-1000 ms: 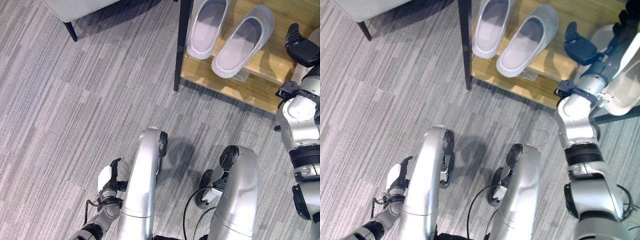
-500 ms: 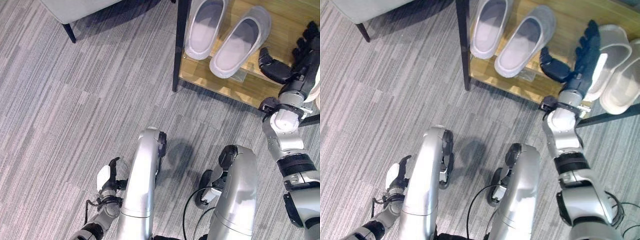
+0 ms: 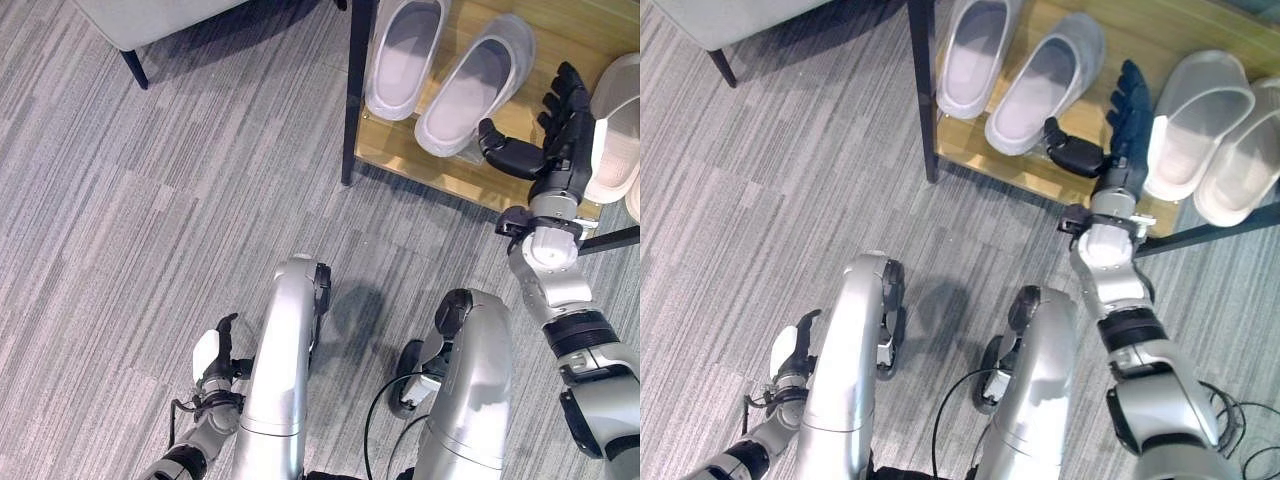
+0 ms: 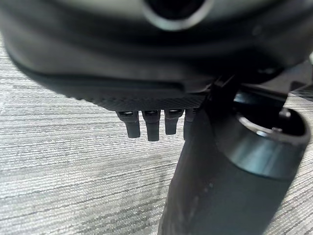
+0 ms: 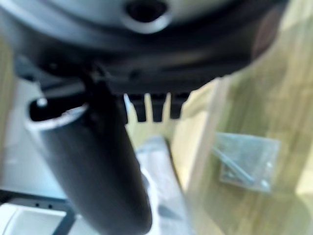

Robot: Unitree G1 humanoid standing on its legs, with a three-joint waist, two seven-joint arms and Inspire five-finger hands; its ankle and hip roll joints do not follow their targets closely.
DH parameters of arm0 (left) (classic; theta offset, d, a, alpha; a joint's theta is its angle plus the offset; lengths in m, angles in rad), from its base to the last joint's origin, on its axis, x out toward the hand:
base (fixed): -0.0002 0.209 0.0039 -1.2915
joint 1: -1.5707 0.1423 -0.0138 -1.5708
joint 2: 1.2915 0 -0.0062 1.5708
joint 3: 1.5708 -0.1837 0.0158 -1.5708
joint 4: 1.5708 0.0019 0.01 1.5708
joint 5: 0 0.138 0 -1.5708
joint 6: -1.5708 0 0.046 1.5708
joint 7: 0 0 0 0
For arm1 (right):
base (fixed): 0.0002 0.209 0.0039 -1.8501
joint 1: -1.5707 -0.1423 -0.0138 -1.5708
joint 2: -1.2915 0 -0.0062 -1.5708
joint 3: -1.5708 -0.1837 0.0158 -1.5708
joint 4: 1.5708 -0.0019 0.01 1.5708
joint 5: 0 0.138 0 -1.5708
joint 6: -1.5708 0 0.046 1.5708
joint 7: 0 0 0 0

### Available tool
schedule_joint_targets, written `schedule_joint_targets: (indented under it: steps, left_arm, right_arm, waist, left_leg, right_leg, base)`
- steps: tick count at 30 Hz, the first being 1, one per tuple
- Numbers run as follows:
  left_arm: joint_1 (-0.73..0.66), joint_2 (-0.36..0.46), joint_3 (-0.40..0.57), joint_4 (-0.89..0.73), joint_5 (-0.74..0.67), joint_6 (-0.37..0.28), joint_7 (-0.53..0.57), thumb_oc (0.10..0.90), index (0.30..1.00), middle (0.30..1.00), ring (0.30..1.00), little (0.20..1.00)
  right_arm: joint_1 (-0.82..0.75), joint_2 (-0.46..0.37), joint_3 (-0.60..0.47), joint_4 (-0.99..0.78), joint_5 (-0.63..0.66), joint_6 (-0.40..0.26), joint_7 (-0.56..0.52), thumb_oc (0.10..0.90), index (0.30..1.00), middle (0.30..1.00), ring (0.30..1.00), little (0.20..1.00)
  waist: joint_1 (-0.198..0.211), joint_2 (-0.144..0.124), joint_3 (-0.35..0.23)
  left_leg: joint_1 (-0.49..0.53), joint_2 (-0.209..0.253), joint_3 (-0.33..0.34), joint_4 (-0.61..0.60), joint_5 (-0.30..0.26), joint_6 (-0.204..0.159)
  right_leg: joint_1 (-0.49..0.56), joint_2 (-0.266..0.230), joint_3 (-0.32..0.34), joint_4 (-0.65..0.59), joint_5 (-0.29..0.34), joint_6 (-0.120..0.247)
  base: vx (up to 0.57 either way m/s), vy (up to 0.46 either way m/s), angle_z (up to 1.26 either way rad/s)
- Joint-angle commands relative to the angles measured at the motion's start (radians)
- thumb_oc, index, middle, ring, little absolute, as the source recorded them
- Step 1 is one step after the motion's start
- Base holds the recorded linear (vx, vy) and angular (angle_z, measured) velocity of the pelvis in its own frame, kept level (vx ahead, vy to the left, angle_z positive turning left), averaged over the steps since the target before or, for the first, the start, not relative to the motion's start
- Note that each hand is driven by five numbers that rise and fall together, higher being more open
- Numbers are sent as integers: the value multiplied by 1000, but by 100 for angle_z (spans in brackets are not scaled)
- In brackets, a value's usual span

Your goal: Arrange the slippers neatly on the shoe rack.

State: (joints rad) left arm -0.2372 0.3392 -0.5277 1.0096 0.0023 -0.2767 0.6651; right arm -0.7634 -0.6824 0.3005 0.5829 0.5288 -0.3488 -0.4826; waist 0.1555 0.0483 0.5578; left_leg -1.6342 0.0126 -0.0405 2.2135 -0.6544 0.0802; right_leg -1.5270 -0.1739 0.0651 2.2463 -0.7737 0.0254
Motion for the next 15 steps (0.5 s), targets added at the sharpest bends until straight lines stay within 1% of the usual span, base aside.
schedule_joint_targets:
  steps: [1, 8, 10, 11, 15]
  left_arm:
    - [53, 13, -32, -12, -2, -15, 46, 800, 900, 900, 900, 900]
    - [55, 13, -47, 2, -8, -12, 42, 800, 900, 900, 900, 900]
    - [55, 13, -47, 2, -8, -12, 42, 800, 900, 900, 900, 900]
    - [54, 13, -53, 5, -13, -14, 40, 800, 900, 900, 900, 900]
    - [55, 11, -60, 13, -18, -12, 38, 800, 900, 900, 900, 900]
  right_arm:
    - [-88, -37, -25, -97, 0, -61, 8, 800, 900, 900, 900, 900]
    - [-181, 21, 31, -51, 11, -51, -7, 800, 900, 900, 900, 900]
    - [-181, 21, 31, -51, 11, -51, -7, 800, 900, 900, 900, 900]
    - [-218, 35, 44, -22, 13, -47, -19, 800, 900, 900, 900, 900]
    - [-256, 51, 60, -4, 7, -42, -33, 800, 900, 900, 900, 900]
  waist:
    - [66, -17, -38]
    - [82, -6, -38]
    - [82, -6, -38]
    - [89, -1, -38]
    - [94, 4, -38]
  left_leg:
    - [64, -22, -99, 82, -215, -7]
    - [64, -25, -100, 79, -215, -7]
    - [64, -25, -99, 79, -215, -7]
    - [64, -29, -101, 79, -217, -6]
    - [64, -29, -102, 79, -218, -6]
  right_leg:
    - [-43, 21, 94, -15, 110, -114]
    - [-43, 27, 93, -16, 117, -114]
    - [-43, 27, 93, -16, 117, -114]
    - [-43, 29, 94, -17, 118, -112]
    - [-43, 28, 94, -18, 119, -111]
  base:
    - [0, 0, 0]
    - [0, 0, 0]
    - [0, 0, 0]
    - [0, 0, 0]
    - [0, 0, 0]
